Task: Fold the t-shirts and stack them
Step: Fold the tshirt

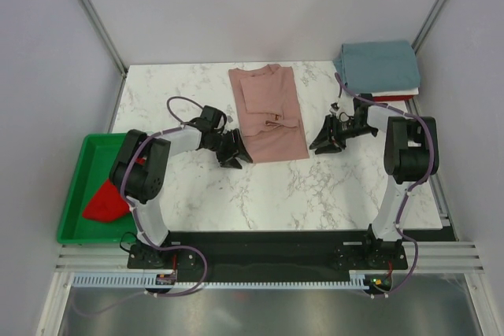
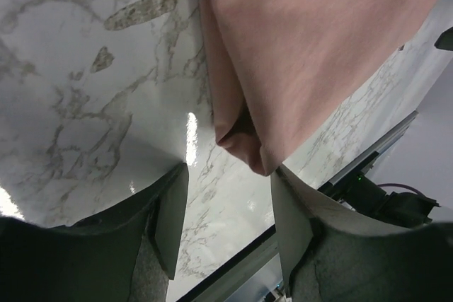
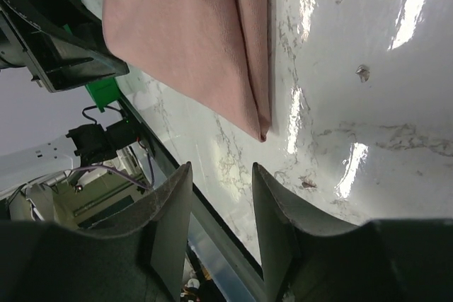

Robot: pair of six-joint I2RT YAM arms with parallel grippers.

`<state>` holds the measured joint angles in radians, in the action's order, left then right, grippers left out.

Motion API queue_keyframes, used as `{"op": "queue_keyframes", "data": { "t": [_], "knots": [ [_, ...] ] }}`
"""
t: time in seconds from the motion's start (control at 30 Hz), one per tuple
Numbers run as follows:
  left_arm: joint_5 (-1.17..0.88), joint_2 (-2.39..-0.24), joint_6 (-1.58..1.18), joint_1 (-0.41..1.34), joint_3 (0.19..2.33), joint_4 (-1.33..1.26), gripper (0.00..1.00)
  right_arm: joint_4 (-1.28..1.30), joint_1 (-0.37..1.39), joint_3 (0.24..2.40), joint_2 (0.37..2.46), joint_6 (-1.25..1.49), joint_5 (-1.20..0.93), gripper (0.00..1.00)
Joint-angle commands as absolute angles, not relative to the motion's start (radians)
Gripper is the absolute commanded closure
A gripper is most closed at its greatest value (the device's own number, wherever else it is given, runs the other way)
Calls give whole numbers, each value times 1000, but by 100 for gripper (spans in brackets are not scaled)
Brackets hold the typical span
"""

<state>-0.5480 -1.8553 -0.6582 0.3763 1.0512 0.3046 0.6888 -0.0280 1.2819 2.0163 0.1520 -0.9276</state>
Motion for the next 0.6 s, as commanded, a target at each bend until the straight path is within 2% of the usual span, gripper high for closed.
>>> {"op": "queue_keyframes", "data": {
  "t": [0.0,0.33,0.43,0.57],
  "knots": [
    [-581,-1891,-703,396,1104,255,43,709,-25,1266,2040,107,-966,53],
    [-571,-1947,-709,405,1146,264,50,718,0,1262,2092,90,-960,53],
    [-565,-1947,-713,405,1140,270,55,710,28,1282,2115,103,-960,53],
    [-560,-1947,-707,405,1140,278,74,680,37,1287,2140,132,-959,52]
  ]
}}
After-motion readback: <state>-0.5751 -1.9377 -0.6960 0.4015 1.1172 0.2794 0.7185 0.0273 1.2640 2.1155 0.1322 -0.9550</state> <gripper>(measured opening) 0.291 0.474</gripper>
